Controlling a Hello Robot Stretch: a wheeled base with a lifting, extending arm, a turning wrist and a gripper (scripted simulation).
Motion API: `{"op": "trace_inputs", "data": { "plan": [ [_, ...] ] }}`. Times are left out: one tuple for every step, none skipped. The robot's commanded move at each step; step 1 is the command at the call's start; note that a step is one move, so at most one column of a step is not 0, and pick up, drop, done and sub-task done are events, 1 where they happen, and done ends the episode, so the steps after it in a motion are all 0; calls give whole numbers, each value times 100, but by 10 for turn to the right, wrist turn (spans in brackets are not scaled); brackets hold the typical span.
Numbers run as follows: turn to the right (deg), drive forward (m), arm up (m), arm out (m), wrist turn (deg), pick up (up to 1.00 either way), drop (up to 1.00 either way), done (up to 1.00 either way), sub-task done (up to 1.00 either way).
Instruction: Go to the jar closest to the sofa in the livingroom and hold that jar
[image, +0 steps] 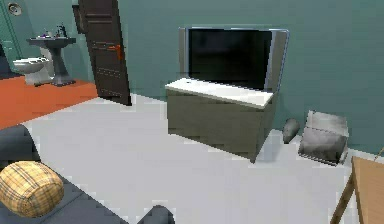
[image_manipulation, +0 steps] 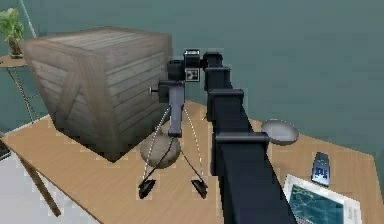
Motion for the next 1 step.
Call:
{"op": "trace_inputs", "data": {
  "plan": [
    [0,0,0,0,450,0,0,0,0]
  ]
}}
